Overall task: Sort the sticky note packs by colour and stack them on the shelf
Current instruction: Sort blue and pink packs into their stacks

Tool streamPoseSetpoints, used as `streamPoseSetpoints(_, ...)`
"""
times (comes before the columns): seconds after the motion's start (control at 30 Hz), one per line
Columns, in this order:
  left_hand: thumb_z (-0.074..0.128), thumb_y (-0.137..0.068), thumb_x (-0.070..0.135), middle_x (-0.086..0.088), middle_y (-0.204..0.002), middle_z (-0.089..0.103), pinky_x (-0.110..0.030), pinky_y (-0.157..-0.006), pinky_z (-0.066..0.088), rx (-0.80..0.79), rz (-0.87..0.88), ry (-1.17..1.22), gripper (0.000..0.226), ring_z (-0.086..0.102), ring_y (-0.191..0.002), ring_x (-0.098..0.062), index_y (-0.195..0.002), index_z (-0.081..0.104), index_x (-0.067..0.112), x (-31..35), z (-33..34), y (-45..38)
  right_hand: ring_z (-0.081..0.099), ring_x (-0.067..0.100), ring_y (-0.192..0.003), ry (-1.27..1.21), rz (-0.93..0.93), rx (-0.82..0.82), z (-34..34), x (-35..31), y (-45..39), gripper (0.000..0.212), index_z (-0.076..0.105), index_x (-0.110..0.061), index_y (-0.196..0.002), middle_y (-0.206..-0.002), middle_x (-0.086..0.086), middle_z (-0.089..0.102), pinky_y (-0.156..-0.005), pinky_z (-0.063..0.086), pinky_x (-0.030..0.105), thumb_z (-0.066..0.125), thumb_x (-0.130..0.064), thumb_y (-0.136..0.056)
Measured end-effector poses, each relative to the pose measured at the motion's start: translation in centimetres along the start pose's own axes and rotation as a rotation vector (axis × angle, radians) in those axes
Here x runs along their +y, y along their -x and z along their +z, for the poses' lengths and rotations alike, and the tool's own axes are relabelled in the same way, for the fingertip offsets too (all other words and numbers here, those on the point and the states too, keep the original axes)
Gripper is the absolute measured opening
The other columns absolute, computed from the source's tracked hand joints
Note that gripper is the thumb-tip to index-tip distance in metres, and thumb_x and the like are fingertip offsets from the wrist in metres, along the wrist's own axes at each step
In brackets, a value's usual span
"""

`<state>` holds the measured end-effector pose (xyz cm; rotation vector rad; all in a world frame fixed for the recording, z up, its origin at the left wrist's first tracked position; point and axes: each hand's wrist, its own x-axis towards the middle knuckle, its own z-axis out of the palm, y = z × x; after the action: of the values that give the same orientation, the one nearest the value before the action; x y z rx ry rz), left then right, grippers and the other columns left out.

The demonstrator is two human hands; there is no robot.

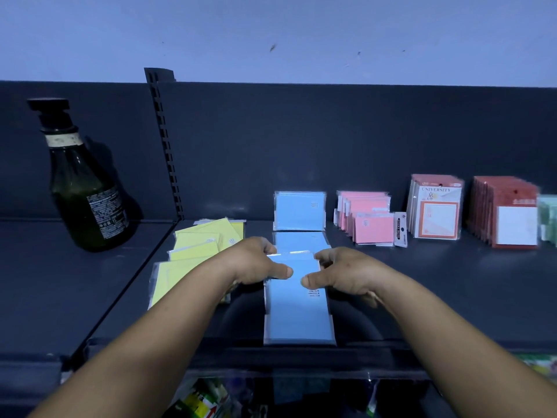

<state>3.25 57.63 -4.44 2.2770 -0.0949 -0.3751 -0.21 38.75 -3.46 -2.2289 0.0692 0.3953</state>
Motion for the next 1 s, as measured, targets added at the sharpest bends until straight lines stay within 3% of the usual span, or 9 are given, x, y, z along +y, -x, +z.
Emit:
streamPoseSetpoints(0.1,0.082,-0.067,0.034,0.0,-0.106,0.067,-0.032,-0.09,0.05,-0.002,-0.018,0.036,0.055,0.063,-0.099,-0.019,-0.113,0.058,0.016,0.1,0.0,-0.3,0.055,0.015,-0.114,-0.018,0.007,0.008,0.0,0.4,-0.3,0.076,0.046,-0.016,-0.139,-0.128,-0.005,0.056,-0.103,0.04,0.029,0.081,-0.029,-0.073)
streamPoseSetpoints(0.17,0.084,-0.065,0.034,0.0,-0.103,0.067,-0.031,-0.087,0.05,-0.003,-0.021,0.055,0.056,0.063,-0.095,-0.018,-0.111,0.059,0.015,0.4,0.1,-0.4,0.055,0.015,-0.112,-0.033,0.008,0.007,-0.2,0.5,-0.4,0.073,0.047,-0.016,-0.138,-0.122,-0.005,0.056,-0.099,0.041,0.027,0.081,-0.027,-0.074)
streamPoseSetpoints(0.27,0.084,-0.055,0.043,-0.001,-0.112,0.065,-0.033,-0.093,0.049,0.006,-0.012,0.108,0.072,0.062,-0.103,-0.02,-0.116,0.057,0.016,0.5,0.8,-1.0,0.055,0.015,-0.106,-0.031,0.001,0.014,-1.1,0.7,-0.4,0.065,0.05,-0.016,-0.135,-0.109,-0.008,0.057,-0.092,0.04,0.025,0.079,-0.024,-0.077)
streamPoseSetpoints(0.33,0.081,-0.066,0.045,-0.001,-0.112,0.063,-0.029,-0.086,0.046,0.027,0.003,0.147,0.058,0.059,-0.101,-0.018,-0.111,0.058,0.016,0.6,1.2,-1.4,0.057,0.015,-0.101,-0.061,0.009,0.04,-1.7,1.0,-0.8,0.061,0.052,-0.017,-0.131,-0.107,-0.006,0.059,-0.092,0.045,0.028,0.079,-0.029,-0.077)
streamPoseSetpoints(0.47,0.054,-0.09,0.051,-0.002,-0.086,0.053,-0.029,-0.07,0.035,0.099,-0.003,0.098,0.035,0.045,-0.075,-0.02,-0.086,0.051,0.016,1.5,1.3,-2.1,0.06,0.016,-0.091,-0.081,0.012,0.151,-2.3,1.3,-1.6,0.04,0.062,-0.017,-0.111,-0.104,0.0,0.067,-0.074,0.047,0.026,0.066,-0.047,-0.085)
streamPoseSetpoints(0.6,0.045,-0.095,0.039,-0.002,-0.075,0.05,-0.026,-0.055,0.032,0.175,-0.055,-0.039,0.032,0.041,-0.059,-0.016,-0.08,0.046,0.011,2.4,1.2,-3.8,0.053,0.02,-0.102,-0.032,0.031,0.26,-2.2,1.2,-3.2,0.037,0.057,-0.011,-0.119,-0.119,0.003,0.059,-0.079,0.039,0.028,0.051,-0.038,-0.095)
streamPoseSetpoints(0.7,0.047,-0.093,0.024,-0.001,-0.061,0.042,-0.022,-0.045,0.026,0.204,-0.093,0.014,0.028,0.034,-0.049,-0.016,-0.069,0.041,0.012,3.1,1.1,-5.2,0.051,0.024,-0.111,-0.001,0.051,0.286,-2.1,0.9,-5.1,0.041,0.048,-0.008,-0.131,-0.128,0.007,0.053,-0.083,0.036,0.027,0.044,-0.032,-0.098)
streamPoseSetpoints(0.87,0.06,-0.084,0.013,-0.008,-0.066,0.055,-0.024,-0.055,0.035,0.185,-0.164,0.071,0.015,0.045,-0.06,-0.024,-0.073,0.052,0.007,3.2,1.1,-7.1,0.047,0.024,-0.075,0.08,0.095,0.3,-2.9,0.6,-7.5,0.014,0.049,-0.007,-0.085,-0.077,0.005,0.048,-0.058,0.035,0.026,0.048,-0.017,-0.094)
streamPoseSetpoints(1.0,0.066,-0.079,0.007,-0.008,-0.059,0.05,-0.024,-0.053,0.035,0.184,-0.176,0.128,0.023,0.043,-0.054,-0.023,-0.065,0.048,0.008,2.6,1.0,-8.1,0.044,0.021,-0.056,0.063,0.117,0.287,-3.1,1.0,-8.6,0.026,0.039,-0.011,-0.064,-0.066,0.004,0.042,-0.048,0.032,0.022,0.054,-0.004,-0.084)
